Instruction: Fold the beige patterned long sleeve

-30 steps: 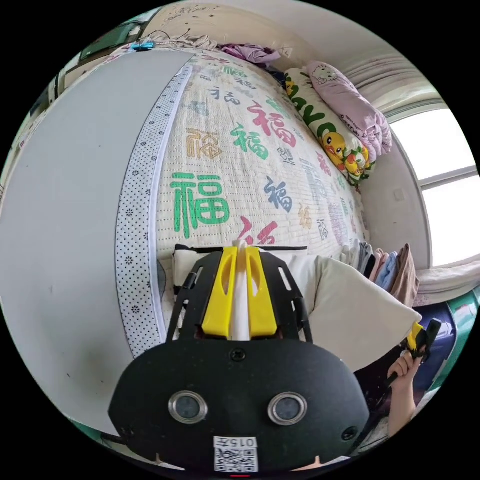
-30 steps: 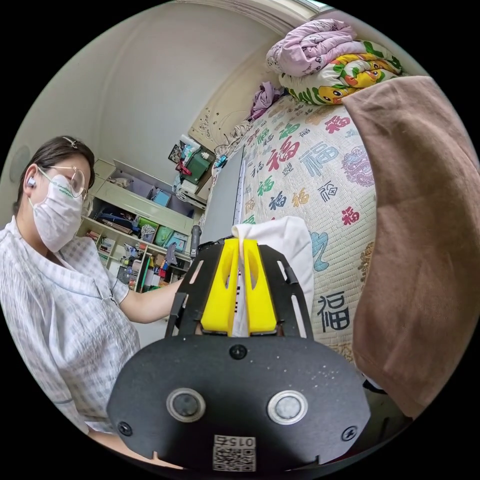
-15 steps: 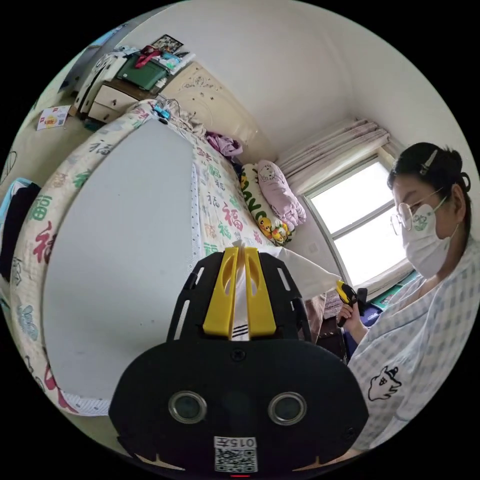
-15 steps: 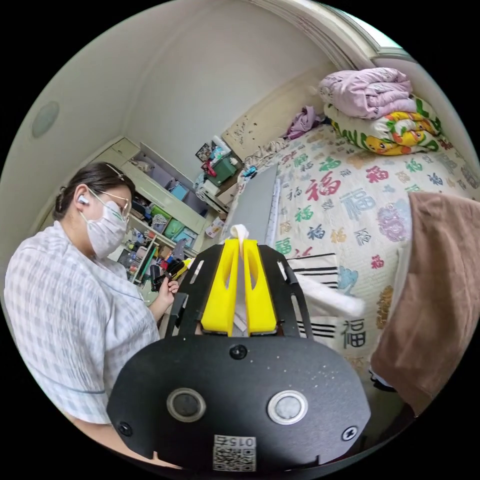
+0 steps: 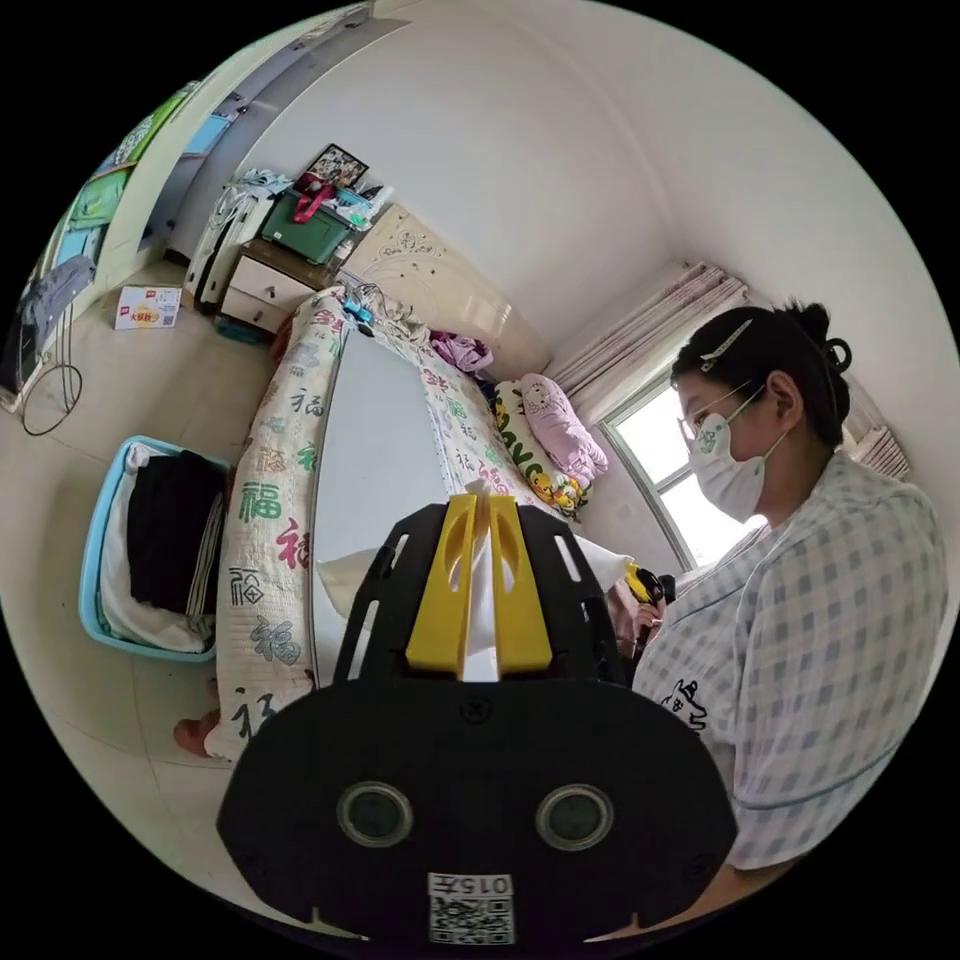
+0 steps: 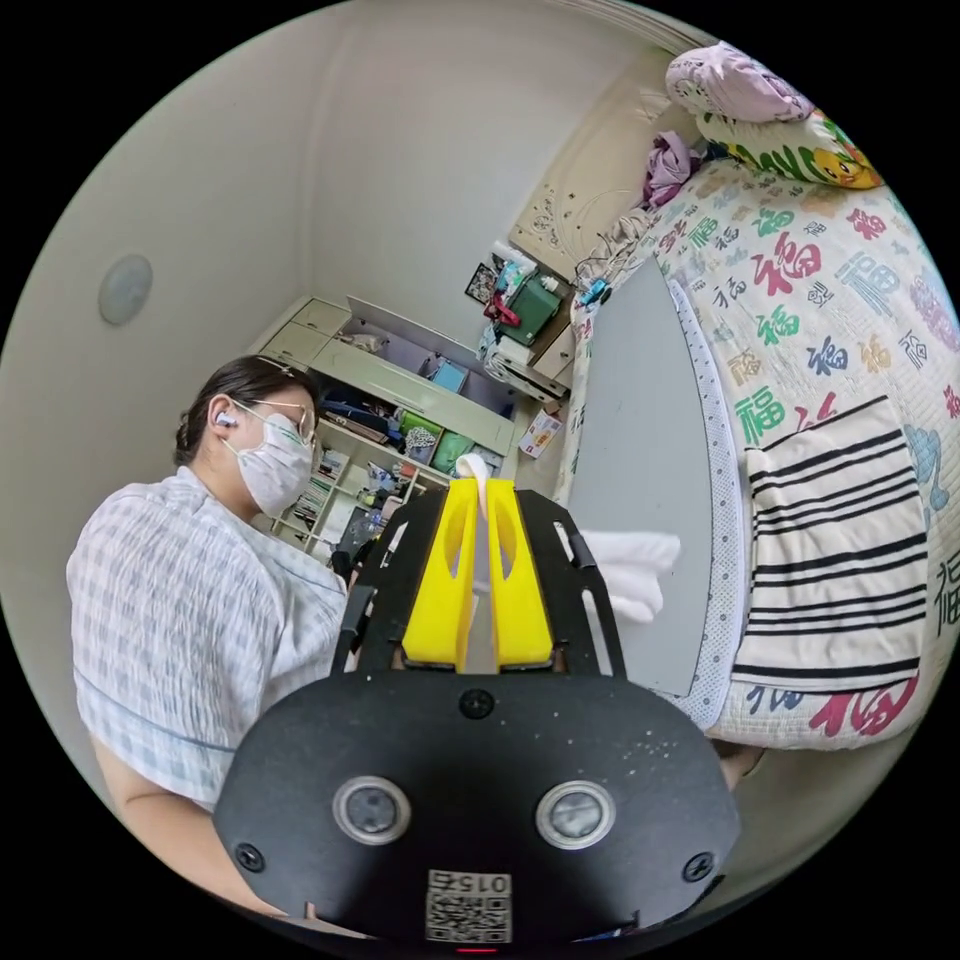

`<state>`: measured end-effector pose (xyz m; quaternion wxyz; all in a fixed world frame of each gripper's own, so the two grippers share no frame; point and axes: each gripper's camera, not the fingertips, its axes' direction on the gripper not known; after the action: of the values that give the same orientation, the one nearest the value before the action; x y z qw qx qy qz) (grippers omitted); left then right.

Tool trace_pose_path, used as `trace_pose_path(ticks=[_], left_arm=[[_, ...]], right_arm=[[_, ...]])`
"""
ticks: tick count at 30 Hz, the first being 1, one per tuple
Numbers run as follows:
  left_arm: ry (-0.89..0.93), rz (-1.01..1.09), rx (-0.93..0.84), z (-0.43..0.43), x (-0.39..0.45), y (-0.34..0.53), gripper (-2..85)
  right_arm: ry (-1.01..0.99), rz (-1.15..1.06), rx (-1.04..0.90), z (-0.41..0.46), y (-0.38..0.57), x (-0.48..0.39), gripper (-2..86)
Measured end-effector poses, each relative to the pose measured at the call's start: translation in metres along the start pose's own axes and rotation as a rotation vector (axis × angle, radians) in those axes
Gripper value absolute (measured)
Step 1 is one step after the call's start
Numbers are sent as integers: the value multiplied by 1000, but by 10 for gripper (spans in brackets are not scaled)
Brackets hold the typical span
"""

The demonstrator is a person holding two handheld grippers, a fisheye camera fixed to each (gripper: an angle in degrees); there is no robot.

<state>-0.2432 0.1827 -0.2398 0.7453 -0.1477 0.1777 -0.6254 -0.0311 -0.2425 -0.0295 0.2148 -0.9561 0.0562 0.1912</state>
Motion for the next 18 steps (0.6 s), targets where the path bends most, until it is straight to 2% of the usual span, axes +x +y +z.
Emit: trace_pose_path(ticks=[3,6,8,9,10,11,13,14,18], left_arm=[[37,-58,11,-5,-32,-11,0],[59,-123,-18,26,-80,-26,1],[59,-147,-53,59,-116,-33,2],[19,-193,-129,87,-145,-35,3],[-89,-280,-159,110,-174,-30,6],[-125,-304,-168,121,-186,-27,7],[-280,-418,-314,156,-221,-12,14],[-303,-441,-322,158,-224,-9,16],[-179,-456,-284,139,-206,19,37]], right_arm=[[27,31,11,-19,8,44,4],[66,45,-25,-15,0,99,4],[190,103,-82,1,-12,184,3],[231,138,-101,8,-15,213,2],[322,223,-141,20,-19,269,1],[398,294,-171,29,-19,323,0],[537,409,-207,30,-12,384,0],[575,450,-201,21,-3,403,0],[466,429,-276,-9,57,419,5]])
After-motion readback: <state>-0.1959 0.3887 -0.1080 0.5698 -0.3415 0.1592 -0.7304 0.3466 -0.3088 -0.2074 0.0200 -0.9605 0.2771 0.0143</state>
